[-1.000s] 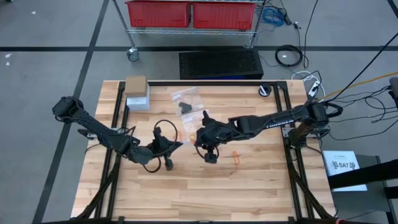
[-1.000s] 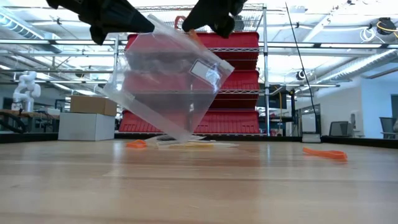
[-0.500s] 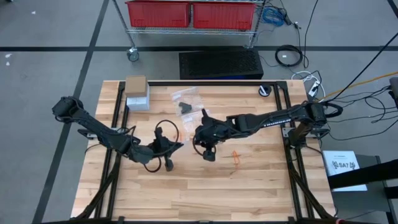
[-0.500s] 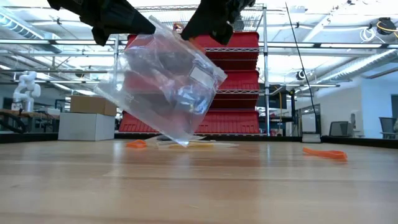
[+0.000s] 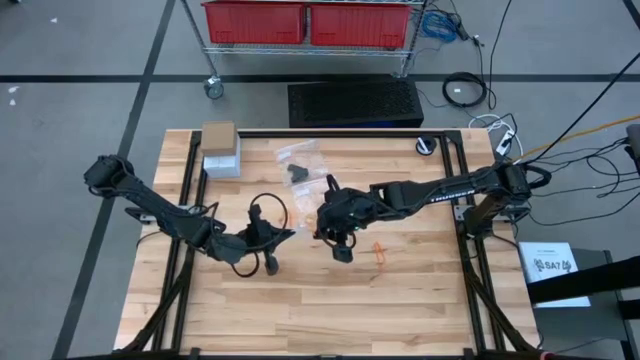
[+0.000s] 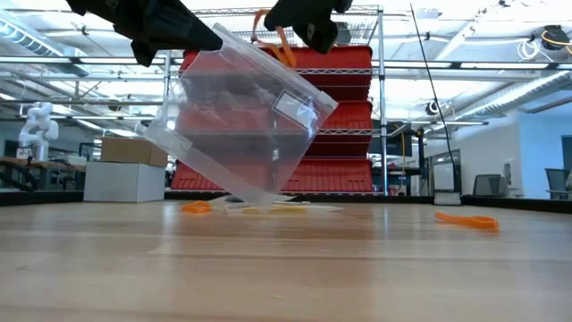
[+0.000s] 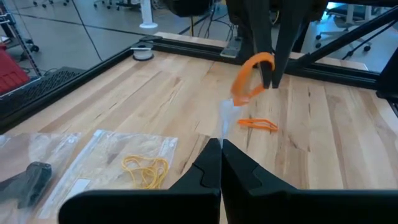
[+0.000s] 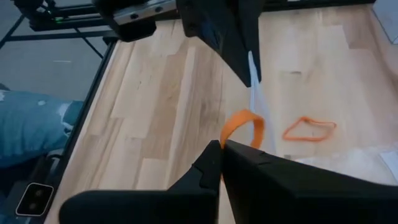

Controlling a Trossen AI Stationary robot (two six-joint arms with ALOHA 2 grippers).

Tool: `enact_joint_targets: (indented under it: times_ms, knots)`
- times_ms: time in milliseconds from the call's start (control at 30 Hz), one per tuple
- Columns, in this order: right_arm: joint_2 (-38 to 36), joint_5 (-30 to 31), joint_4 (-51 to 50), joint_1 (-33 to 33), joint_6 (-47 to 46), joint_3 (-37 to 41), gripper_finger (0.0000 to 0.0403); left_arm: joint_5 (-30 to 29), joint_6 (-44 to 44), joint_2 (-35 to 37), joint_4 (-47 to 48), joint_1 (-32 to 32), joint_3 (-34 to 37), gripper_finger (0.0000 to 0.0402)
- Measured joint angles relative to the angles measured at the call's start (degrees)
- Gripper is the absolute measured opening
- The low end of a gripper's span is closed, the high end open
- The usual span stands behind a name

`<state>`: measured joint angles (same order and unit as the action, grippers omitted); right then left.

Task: Sort rubber bands
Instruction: Put the top orange rubber band into the transparent zip bag

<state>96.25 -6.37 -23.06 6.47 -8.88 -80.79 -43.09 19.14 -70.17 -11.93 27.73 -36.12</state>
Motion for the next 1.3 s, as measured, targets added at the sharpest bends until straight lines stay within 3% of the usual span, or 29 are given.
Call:
enact_joint_targets:
  times_ms: [767,1300]
  knots:
    - [0.26,-2.83,-4.66,-2.02,2.05,0.00,0.0000,5.07,-2.79,0.00,-2.18,-0.02,0.00,0.0000]
    - [2.60,-0.96,-1.89,-2.32,2.97,0.00,0.0000,7.10,-4.96,0.00,-3.19,-0.19,0.00,0.0000]
